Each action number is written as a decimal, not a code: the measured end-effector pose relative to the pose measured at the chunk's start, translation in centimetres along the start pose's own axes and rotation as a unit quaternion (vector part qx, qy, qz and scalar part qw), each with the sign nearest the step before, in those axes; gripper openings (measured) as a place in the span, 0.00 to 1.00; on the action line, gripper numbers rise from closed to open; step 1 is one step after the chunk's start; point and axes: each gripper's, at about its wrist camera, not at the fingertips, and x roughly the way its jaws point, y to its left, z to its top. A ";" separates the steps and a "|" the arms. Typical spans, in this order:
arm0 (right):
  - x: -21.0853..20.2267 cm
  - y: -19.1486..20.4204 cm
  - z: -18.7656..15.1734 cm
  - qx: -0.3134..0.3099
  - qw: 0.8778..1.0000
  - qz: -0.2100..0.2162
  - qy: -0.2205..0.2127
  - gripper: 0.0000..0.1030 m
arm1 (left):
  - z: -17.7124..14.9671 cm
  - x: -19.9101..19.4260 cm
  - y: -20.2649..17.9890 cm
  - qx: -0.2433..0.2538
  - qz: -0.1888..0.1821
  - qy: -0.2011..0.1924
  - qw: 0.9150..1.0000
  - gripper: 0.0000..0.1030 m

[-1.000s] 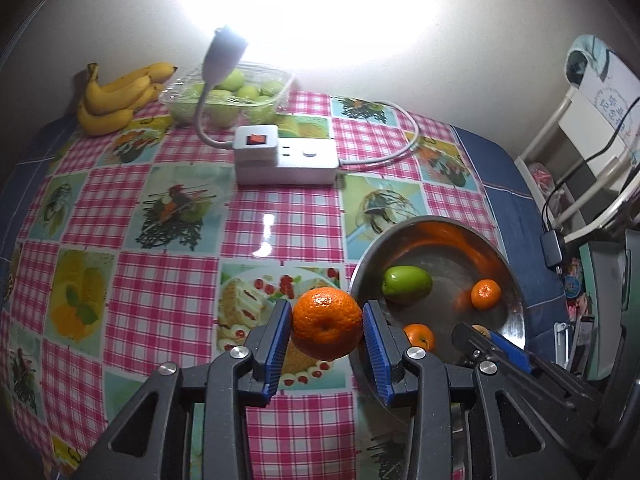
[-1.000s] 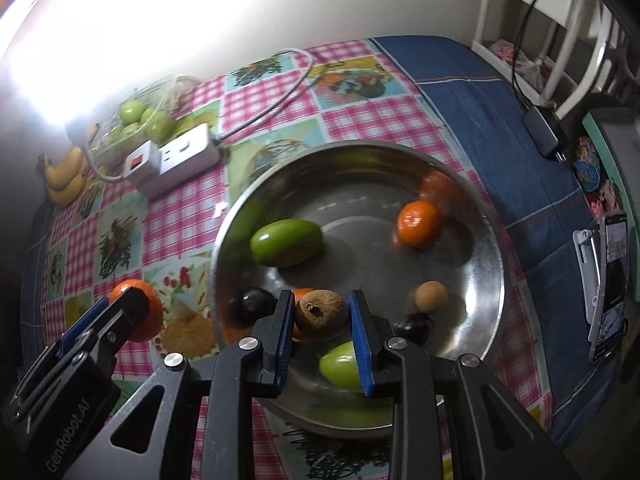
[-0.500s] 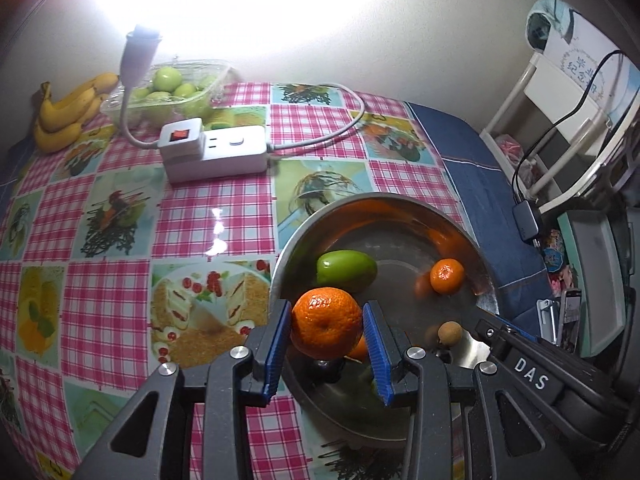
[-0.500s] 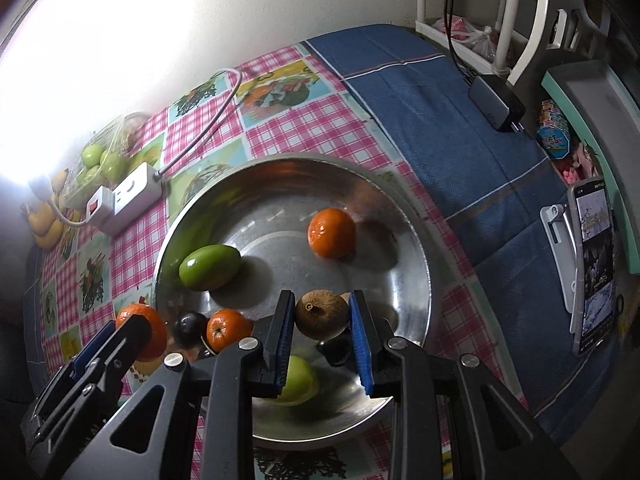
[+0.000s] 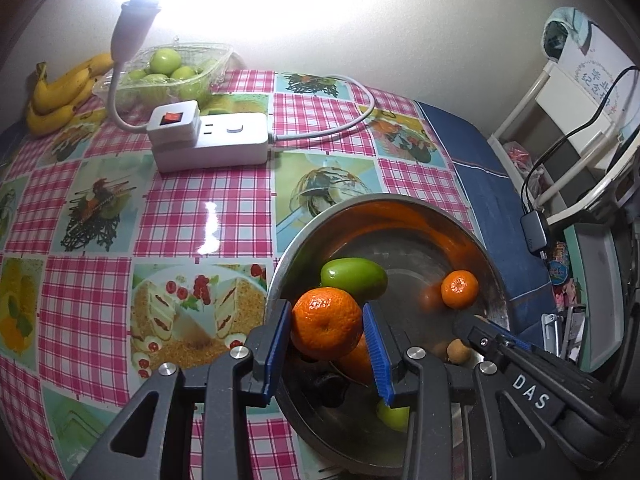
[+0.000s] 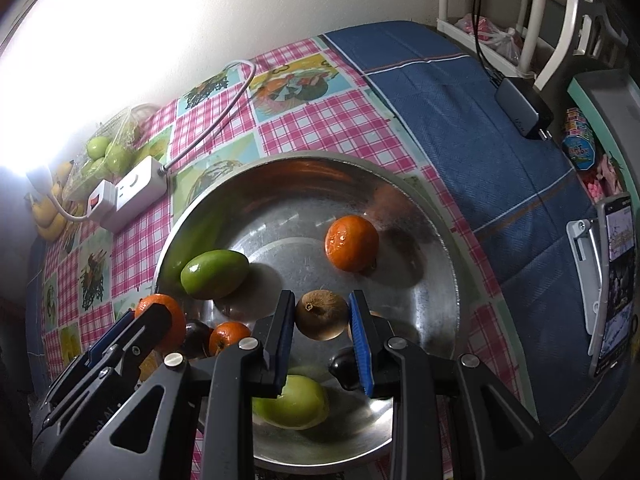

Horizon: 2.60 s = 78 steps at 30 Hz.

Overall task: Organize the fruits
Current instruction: 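Carry the kiwi over the steel bowl with the right tool while the left tool carries the mandarin there, then open the right tool to drop the kiwi while the left tool releases the mandarin, then move both open tools back away from the filled bowl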

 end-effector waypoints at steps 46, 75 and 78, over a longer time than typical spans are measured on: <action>-1.4 1.1 0.1 -0.018 1.000 -0.002 -0.011 0.28 | 1.2 -2.1 2.0 -0.023 0.038 -0.015 0.999 0.47; 0.3 2.0 -0.1 -0.054 0.998 -0.022 0.005 0.73 | 0.7 -0.7 6.2 -0.064 0.142 0.021 0.988 0.78; 0.4 2.0 -0.1 -0.054 0.998 -0.021 0.005 0.76 | 0.7 -0.6 6.5 -0.064 0.147 0.021 0.987 0.82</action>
